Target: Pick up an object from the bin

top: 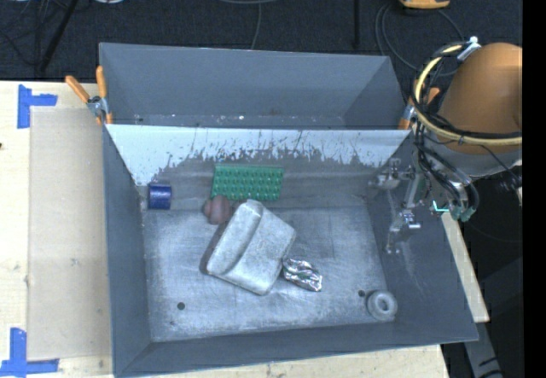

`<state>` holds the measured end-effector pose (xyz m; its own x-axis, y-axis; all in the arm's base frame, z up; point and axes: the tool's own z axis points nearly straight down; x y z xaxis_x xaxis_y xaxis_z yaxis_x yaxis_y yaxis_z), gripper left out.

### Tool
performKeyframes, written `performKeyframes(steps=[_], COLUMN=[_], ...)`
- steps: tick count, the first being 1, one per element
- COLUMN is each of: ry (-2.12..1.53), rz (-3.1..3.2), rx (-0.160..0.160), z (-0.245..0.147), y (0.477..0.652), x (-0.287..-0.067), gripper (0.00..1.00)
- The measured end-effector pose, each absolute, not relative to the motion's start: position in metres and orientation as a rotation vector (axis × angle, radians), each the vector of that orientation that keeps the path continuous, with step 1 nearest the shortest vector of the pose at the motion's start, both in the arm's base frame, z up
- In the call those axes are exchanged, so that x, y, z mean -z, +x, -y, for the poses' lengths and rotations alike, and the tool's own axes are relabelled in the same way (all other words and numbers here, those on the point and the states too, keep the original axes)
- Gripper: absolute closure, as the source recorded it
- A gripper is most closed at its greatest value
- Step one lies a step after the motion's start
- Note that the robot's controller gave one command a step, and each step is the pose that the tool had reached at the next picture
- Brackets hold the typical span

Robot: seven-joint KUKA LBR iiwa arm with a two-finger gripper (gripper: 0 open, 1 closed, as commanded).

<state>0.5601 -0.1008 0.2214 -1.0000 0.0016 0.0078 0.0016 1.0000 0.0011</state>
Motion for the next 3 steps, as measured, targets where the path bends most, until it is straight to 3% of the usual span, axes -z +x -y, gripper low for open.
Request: performKeyframes(steps=[1,2,3], ry=[0.305,0.493,0.496], rz=[3.119,3.105,3.109], rx=[0.005,-0.001,0.0], z=[0.041,-0.008,-0.008], y=[0.551,0.505,0.507], x=[-0.113,-0.071,-0.073], gripper=[0.0,0.0,1.0])
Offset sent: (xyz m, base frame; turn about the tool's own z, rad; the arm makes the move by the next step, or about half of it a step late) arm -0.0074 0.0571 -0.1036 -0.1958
